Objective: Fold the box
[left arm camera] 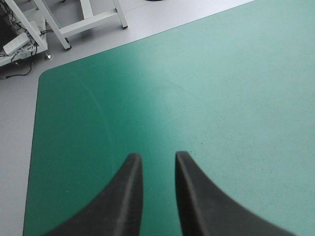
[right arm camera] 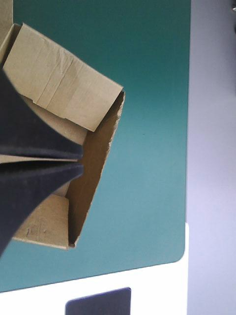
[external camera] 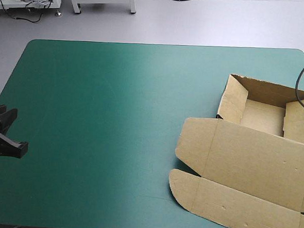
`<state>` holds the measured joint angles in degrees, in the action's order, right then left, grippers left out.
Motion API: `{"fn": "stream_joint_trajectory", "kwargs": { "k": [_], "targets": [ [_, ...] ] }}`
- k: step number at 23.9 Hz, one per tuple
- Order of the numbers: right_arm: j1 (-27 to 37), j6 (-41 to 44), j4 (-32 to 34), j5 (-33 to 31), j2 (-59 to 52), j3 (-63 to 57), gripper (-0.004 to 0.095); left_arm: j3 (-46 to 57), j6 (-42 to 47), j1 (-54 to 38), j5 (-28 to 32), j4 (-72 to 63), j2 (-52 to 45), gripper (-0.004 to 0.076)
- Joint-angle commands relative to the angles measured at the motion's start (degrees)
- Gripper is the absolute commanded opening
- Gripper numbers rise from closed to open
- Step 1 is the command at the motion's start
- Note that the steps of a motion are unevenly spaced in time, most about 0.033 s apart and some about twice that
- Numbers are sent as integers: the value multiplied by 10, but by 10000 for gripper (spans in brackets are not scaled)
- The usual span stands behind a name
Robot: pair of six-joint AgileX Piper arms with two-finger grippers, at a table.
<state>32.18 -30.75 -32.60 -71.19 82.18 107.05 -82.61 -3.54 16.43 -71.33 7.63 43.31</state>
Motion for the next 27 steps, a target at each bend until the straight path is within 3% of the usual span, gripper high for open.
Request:
{"fn": "stream_joint_trajectory", "kwargs": {
  "k": [1, 5, 8, 13, 19, 27],
  "targets": [
    [2, 3, -14, -3, -83, 12, -24, -10, 9, 3, 51, 3, -23, 76],
    [2, 4, 40, -3, -211, -66, -24, 2, 8, 3, 64, 3, -72, 0],
    [2, 5, 86, 21, -296, -142, -24, 38, 8, 3, 76, 8, -116, -6],
    [2, 42, 103, 50, -494, -345, -24, 208, 12, 3, 126, 3, -247, -6],
    [-4, 35, 33, 71, -627, -531, -25, 378, 62, 3, 156, -4, -341, -6],
    [-103, -117, -108, 120, -687, -766, -25, 526, 75, 3, 194, -8, -430, -6]
  ]
}}
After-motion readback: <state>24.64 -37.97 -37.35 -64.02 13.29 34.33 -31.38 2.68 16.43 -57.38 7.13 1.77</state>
